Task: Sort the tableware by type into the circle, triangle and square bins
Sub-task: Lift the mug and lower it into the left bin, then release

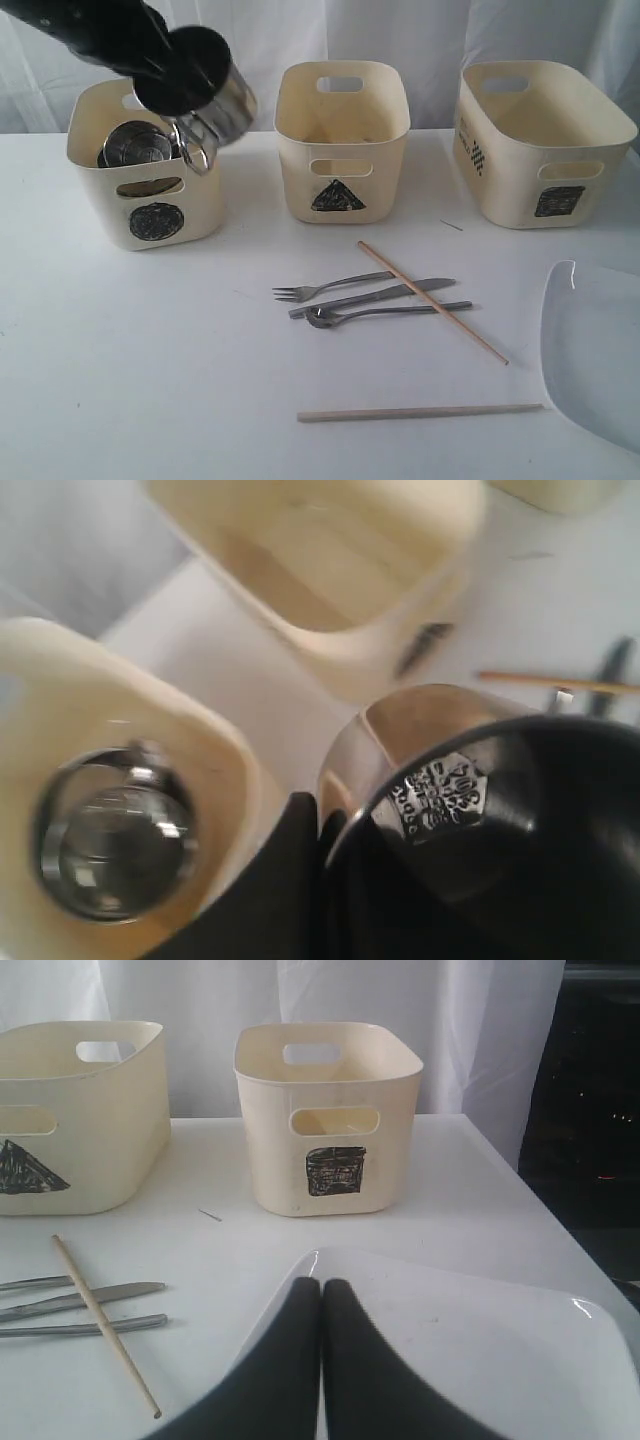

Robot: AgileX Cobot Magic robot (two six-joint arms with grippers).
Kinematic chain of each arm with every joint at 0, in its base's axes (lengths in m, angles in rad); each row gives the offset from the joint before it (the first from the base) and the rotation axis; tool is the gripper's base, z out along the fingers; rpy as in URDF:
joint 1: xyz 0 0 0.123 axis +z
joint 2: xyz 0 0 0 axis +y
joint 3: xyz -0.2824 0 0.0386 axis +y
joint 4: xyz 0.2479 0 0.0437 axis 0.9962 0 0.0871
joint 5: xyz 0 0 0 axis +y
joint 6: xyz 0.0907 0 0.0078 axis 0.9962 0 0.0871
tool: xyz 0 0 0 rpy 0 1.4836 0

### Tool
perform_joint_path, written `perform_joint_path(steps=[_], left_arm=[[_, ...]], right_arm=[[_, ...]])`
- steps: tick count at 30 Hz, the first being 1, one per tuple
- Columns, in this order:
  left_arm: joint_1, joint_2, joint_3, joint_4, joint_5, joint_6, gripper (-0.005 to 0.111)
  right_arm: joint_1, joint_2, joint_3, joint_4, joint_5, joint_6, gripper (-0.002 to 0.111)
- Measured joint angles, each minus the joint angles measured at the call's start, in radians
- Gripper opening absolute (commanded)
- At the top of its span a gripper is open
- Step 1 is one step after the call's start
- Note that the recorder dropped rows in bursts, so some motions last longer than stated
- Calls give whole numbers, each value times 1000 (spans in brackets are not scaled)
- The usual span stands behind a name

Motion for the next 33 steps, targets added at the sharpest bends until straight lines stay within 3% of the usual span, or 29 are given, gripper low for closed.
perform_joint_path(steps=[5,8,14,21,33], left_arm=[[59,43,-12,283,-108,-192,0],[110,98,-12,354,-150,-259,0],[189,196,-12,374,-294,-288,0],[226,272,-12,383,-524,-290,0],[258,437,-102,386,-599,-296,1]], right_arm=[[0,0,0,0,0,0,0],[0,0,0,0,0,0,0],[0,0,0,0,0,0,0],[0,0,0,0,0,2,0],[0,0,0,0,0,2,0]])
